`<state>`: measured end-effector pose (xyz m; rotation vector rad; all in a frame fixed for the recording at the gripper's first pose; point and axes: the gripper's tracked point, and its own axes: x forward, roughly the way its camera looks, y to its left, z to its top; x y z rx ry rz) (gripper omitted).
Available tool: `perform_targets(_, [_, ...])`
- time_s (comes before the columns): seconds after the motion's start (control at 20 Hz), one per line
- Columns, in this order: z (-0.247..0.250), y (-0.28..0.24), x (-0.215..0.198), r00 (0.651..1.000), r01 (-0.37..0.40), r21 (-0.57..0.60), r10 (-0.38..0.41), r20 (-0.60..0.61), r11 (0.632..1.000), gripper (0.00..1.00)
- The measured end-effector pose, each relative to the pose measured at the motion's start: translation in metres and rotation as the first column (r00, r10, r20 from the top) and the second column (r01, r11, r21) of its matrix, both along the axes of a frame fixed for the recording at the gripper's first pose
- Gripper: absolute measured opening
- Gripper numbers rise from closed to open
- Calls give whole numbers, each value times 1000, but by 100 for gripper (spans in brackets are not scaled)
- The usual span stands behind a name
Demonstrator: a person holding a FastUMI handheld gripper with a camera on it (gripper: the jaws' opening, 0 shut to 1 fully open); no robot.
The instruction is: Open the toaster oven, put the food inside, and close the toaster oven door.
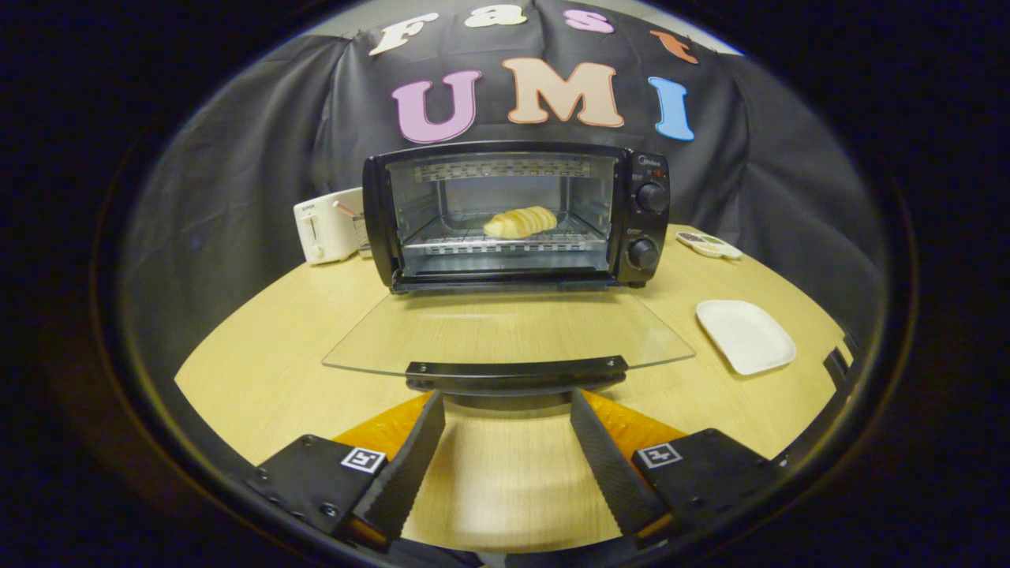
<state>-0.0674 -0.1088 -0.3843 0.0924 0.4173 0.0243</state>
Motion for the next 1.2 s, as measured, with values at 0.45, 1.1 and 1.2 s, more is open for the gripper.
perform_targets(0.45, [45, -7, 6, 996, -4, 7, 4, 92, 1000, 100])
perform_targets(1.1, [59, -6, 80, 991, -57, -60, 63, 121, 997, 100])
perform_targets(1.2, [59, -5, 87, 988, -69, -62, 77, 136, 996, 100])
